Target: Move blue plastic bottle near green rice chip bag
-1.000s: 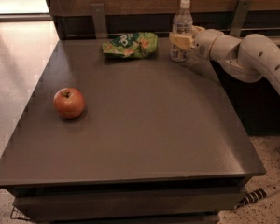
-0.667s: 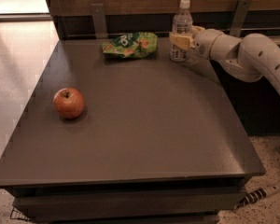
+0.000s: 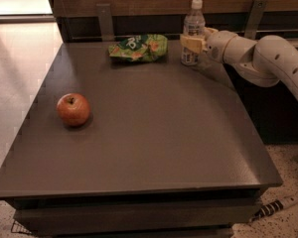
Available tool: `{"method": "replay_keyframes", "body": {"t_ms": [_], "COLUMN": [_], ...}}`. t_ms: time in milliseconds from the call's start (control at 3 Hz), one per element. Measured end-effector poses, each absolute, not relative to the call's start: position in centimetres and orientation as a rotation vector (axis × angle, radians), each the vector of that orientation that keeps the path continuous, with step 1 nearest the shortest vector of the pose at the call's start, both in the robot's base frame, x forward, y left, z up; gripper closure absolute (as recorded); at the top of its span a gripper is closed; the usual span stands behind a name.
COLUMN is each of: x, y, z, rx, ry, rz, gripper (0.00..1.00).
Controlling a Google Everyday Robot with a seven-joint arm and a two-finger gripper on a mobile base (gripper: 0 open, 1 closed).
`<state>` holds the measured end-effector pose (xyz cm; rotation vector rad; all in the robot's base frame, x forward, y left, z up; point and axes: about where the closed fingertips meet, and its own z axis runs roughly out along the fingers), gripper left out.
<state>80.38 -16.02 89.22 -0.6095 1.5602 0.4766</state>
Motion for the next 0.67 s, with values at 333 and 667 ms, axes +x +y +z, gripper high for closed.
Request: {"method": "replay_keyframes", "body": {"t_ms": [333, 667], "x": [80.38, 80.42], "y": [-16.01, -15.71], "z": [89.22, 89.19], "rx": [-0.610, -0.612], "ry": [1.560, 1.559], "rz": [0.477, 0.481], "gripper": [0.17, 0.00]}}
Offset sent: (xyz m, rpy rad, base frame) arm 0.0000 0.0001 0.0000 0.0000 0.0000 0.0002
